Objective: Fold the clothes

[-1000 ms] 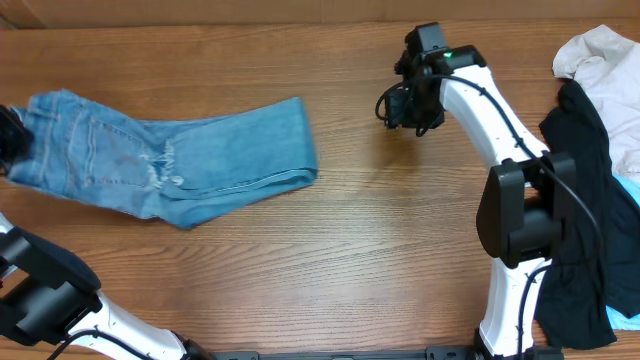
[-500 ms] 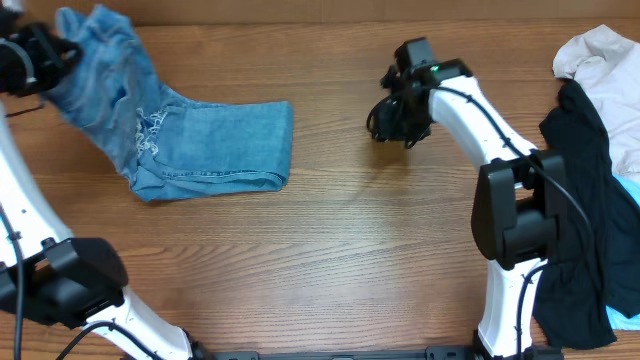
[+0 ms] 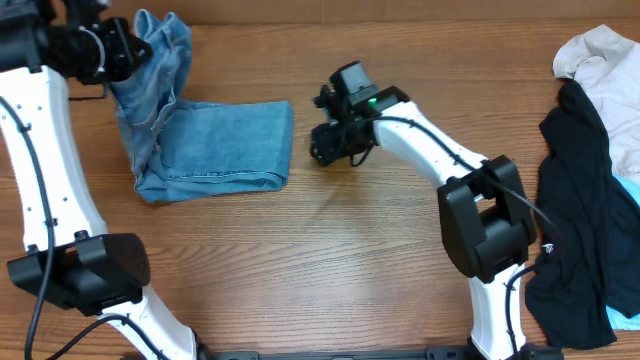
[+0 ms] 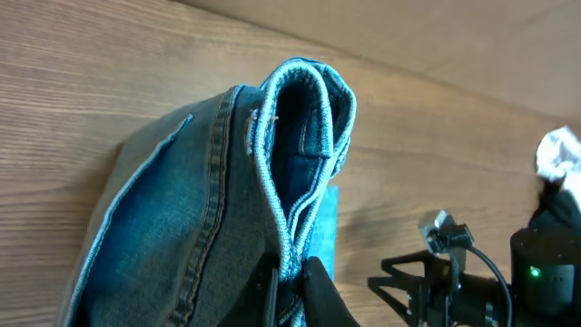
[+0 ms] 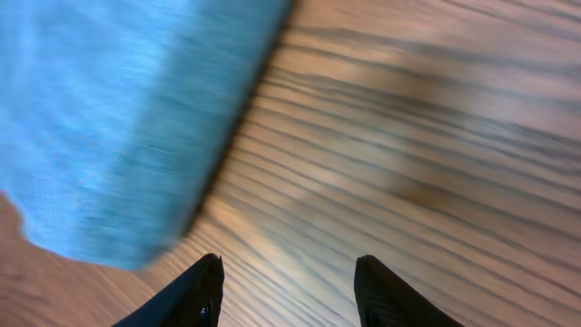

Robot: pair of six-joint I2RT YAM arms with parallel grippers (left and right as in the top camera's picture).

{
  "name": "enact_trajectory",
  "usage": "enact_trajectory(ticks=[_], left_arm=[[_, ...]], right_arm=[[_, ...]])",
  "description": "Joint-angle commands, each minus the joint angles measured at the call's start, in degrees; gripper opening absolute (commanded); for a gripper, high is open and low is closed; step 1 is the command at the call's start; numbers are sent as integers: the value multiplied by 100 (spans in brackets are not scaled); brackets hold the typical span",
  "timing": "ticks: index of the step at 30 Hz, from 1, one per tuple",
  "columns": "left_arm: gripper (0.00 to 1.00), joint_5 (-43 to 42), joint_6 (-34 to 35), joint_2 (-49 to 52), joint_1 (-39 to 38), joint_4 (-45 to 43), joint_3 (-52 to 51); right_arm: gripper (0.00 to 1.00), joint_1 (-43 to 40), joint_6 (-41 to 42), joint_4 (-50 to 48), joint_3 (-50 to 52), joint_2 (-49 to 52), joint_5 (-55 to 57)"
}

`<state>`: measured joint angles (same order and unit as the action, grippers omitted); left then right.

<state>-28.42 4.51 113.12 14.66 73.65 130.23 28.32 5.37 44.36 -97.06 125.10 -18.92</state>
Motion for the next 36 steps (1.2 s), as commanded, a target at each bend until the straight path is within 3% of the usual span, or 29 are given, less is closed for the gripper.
enact_trajectory(ticks=[1,8,23,36], left_arm=[[4,223,125,-221,-308,31,188],[4,730,153,-133,-796,33,129],[4,793,345,-85,-1257,-251,-605],[4,804,476,-85,-1762,-763,-1508]], right_arm=[[50,101,72,-199,26,-153,-212],[50,363,136,-540,31,-146,-326],[50,586,372,-616,31,664,-396],[50,586,369,-614,33,717,-389]])
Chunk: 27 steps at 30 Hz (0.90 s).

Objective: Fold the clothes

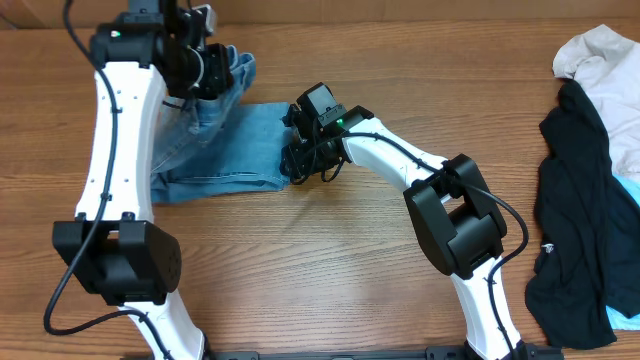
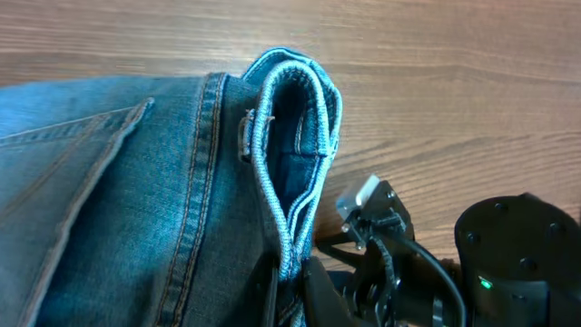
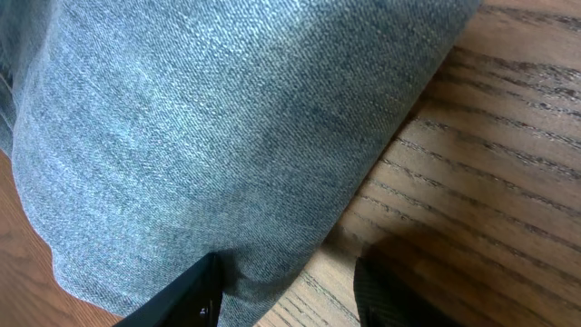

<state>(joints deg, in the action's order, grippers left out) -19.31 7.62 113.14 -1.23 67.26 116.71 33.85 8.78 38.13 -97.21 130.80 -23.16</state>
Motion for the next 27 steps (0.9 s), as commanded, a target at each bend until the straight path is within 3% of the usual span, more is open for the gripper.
enact_trajectory(ticks=[1,10,12,14,27], left_arm=[[4,-105,166,-87,-208,-164,-195],[6,-109,188,-87,-374,-286,-369],[15,-125,186,-87,-376,-251,-374],[34,-175,186,-87,-378,-245,-372],[35,-232,173,-87,-361,-273,-372]], right_arm=[[50,33,28,7,48,146,35],[51,33,28,26,48,146,35],[51,33,28,28,48,146,35],[51,33,28,26,48,146,35],[51,33,28,35,48,146,31]])
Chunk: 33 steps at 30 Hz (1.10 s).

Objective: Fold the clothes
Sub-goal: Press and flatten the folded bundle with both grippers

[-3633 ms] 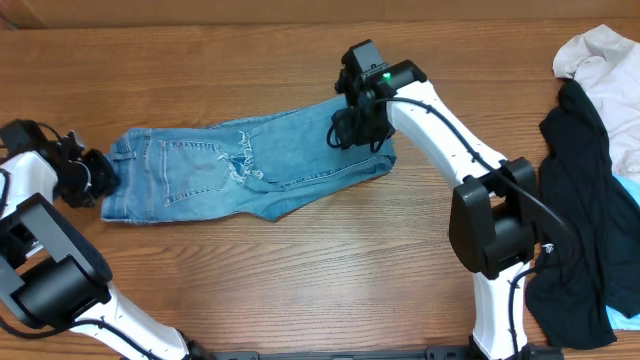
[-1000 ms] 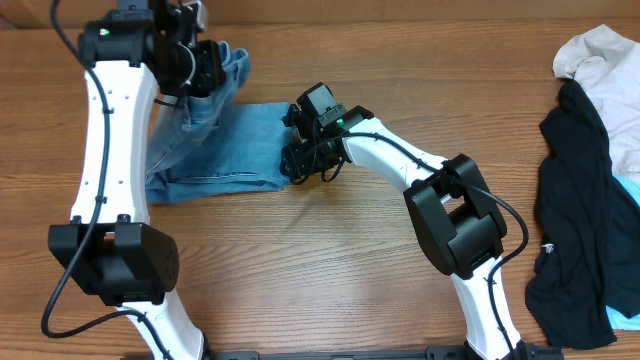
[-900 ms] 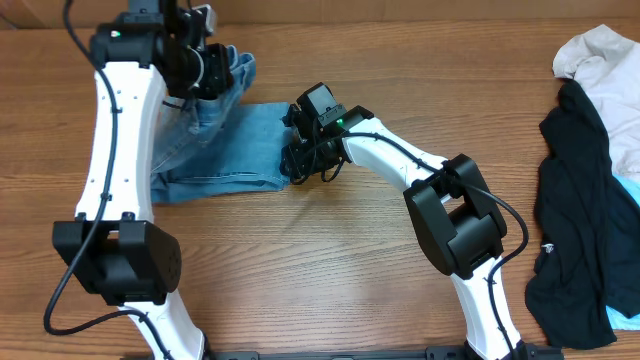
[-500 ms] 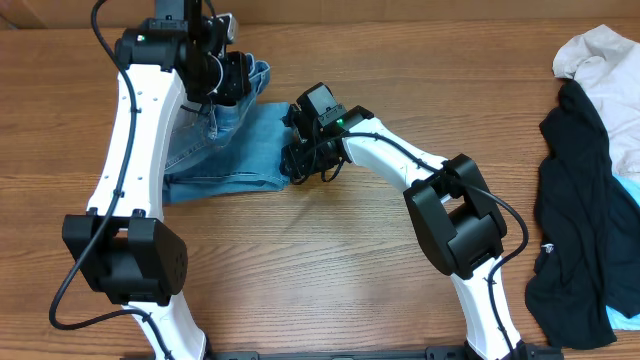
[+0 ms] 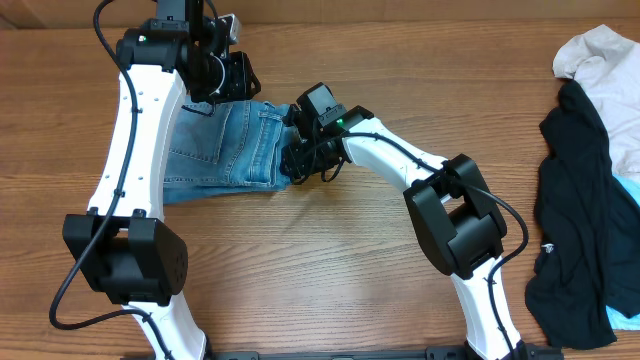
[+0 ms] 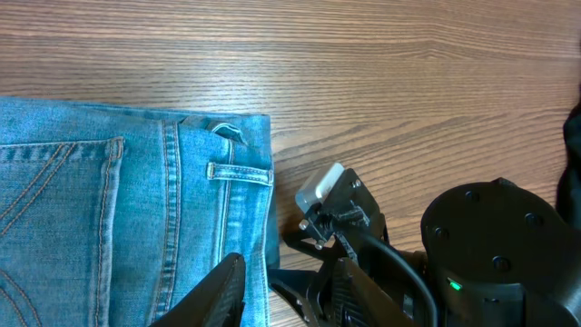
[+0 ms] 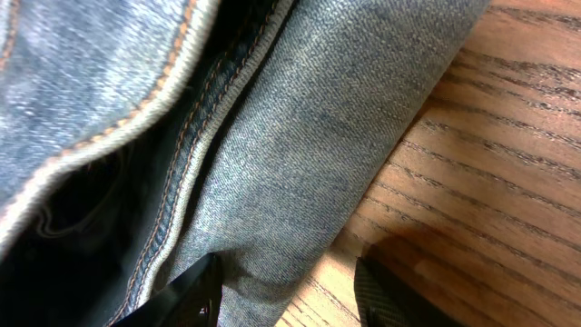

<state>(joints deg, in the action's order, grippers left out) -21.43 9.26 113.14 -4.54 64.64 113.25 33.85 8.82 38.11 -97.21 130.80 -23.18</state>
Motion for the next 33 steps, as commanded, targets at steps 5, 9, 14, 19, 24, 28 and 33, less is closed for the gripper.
enact_trajectory(ticks=[5,9,14,19,24,28,33], left_arm=[[35,896,4,-87,-22,166,-26],[33,1764,42,-87,35,407,-26],[31,2861,763,-85,306,688,-28],[31,2892,955,-85,804,723,-107],[31,2887,1027,-85,1257,557,-573],[31,2887,1023,-85,1497,289,-1200],[31,2863,1025,-85,1589,-138,-2035]], right_arm=[[51,-42,24,273,-33,120,35],[51,-323,42,741,-297,-175,48],[51,-603,-184,1377,-699,-826,-144],[50,-535,-1047,1569,-852,-1270,-2094],[51,-284,-704,914,-850,-1141,-3617],[52,-28,-293,315,-780,-957,-3580],[52,175,-254,157,-769,-538,-3222]])
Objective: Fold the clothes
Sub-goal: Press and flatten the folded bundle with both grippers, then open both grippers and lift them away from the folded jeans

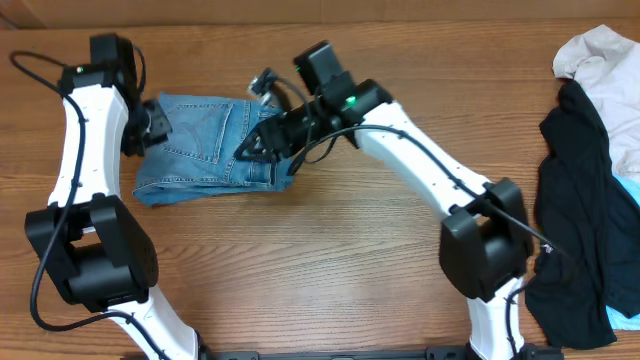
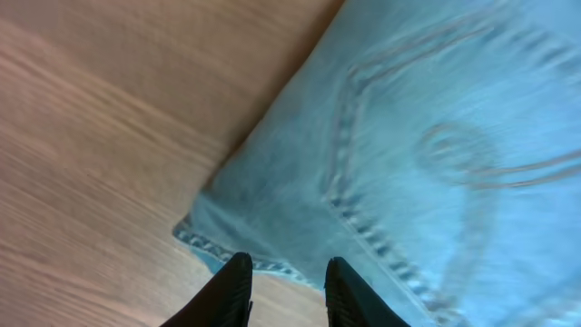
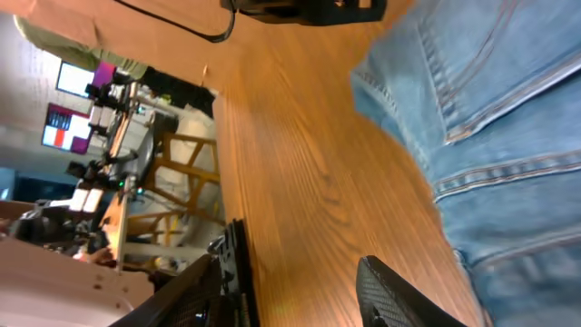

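Observation:
The blue jeans (image 1: 205,150) lie folded on the table, back pocket up, at the back left. My left gripper (image 1: 150,125) is at their left edge; in the left wrist view it (image 2: 289,295) stands open with nothing between its fingers, the denim hem (image 2: 408,154) just ahead. My right gripper (image 1: 255,150) hangs over the jeans' right part, pointing left. It (image 3: 295,300) is open and empty over bare wood, with the jeans (image 3: 490,136) to its right.
A heap of clothes lies at the table's right edge: a white garment (image 1: 600,60), a black one (image 1: 575,200) and a light blue piece (image 1: 625,300). The table's (image 1: 330,270) wooden top stretches in front of the jeans.
My left gripper was open above the jeans' top right corner and is now at their left edge. My right gripper has left the right-hand fold and now hangs above the jeans, pointing left.
My left gripper first held the jeans' waistband raised at the far left, the right one open beside the legs. Then the waist was over the legs, the right gripper against the fold. Then the left stood open, the jeans folded flat. Now both grippers have shifted.

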Robot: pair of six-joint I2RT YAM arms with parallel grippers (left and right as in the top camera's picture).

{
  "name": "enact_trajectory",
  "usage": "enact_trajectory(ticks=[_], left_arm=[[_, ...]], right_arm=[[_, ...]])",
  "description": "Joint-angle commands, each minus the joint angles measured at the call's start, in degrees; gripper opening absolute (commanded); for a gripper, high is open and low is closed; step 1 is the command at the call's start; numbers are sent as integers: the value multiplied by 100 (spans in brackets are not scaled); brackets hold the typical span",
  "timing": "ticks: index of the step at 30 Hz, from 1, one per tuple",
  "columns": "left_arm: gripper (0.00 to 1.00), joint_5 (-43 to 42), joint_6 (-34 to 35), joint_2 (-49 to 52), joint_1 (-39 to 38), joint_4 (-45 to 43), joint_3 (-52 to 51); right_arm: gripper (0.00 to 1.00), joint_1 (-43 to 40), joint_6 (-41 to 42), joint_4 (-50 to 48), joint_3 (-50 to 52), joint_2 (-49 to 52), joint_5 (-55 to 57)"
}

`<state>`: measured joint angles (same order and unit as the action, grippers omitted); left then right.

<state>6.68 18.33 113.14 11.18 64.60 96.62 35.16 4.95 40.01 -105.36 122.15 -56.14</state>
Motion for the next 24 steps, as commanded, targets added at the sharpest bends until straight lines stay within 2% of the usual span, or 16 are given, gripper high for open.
enact_trajectory(ticks=[1,8,11,14,19,24], left_arm=[[32,52,118,-85,15,-232,-520],[33,-149,118,-85,13,-807,-1521],[33,-299,120,-85,7,-1019,-1840],[33,-444,118,-85,7,-1102,-2037],[23,-605,98,-87,7,-920,-2068],[19,-1526,205,-142,-2,-348,-2055]], right_arm=[[52,55,131,-50,46,435,129],[52,2,129,-101,46,1462,127],[55,-96,144,-94,46,1836,557],[55,-221,496,-44,48,2000,1263],[55,-520,579,52,13,1937,1534],[54,-1040,542,426,-179,1851,2133]])
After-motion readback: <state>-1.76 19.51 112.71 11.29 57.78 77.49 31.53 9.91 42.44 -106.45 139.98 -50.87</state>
